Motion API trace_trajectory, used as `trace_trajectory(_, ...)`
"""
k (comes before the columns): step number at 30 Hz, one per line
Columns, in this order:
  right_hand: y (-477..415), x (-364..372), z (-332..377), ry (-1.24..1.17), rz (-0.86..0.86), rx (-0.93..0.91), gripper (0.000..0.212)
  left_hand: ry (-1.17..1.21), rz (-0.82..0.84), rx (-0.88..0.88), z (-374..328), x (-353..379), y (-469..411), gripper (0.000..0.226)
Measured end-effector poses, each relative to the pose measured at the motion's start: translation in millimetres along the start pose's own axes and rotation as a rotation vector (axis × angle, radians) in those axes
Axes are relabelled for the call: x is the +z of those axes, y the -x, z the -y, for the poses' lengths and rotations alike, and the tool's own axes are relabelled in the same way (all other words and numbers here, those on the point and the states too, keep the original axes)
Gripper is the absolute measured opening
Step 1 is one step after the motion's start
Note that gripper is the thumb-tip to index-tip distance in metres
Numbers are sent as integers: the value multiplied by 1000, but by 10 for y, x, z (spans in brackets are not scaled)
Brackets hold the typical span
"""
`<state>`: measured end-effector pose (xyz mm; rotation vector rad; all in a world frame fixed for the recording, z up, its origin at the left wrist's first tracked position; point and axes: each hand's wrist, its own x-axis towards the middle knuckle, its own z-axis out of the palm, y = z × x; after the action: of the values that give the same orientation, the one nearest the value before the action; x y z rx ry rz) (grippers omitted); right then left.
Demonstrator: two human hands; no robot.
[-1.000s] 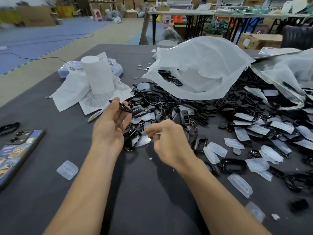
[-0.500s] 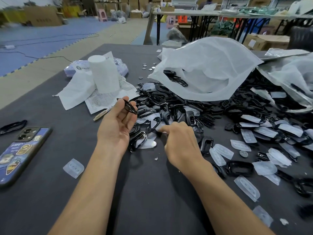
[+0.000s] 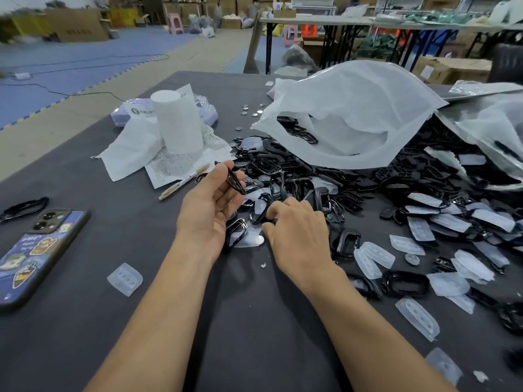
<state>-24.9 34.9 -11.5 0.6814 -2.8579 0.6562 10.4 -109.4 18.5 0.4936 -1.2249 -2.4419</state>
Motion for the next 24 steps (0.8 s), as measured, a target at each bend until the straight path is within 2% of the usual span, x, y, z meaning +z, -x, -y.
trace_trajectory(3, 28, -8, 10, 75, -110, -38, 13, -34, 23, 3, 25, 12, 21, 30)
trace_trajectory(5, 42, -80, -19, 61, -248, -37, 19, -61, 33, -6, 41, -2, 14, 20)
trace_trajectory(8, 100, -205, -96, -163, -381, 67, 24, -93, 58, -6, 62, -22, -18, 23)
trace_trajectory(11, 115, -305, -183, -571, -314, 230, 23, -161, 131, 3, 116, -21, -68, 29)
trace_trajectory(15, 70, -410, -212, -1003, -136, 279, 24, -230, 349, -23, 191, 3, -59, 42)
trace_trajectory(18, 62, -417, -203, -1118, -91, 269, 31, -272, 459, -31, 213, -10, -40, 46)
trace_trajectory(21, 67, -426, -197, -1242, -87, 296, 39, -272, 461, -28, 232, -9, -49, 49)
trace_trajectory(24, 68, -457, -195, -1300, -122, 322, 35, -281, 439, -36, 250, 3, -45, 50)
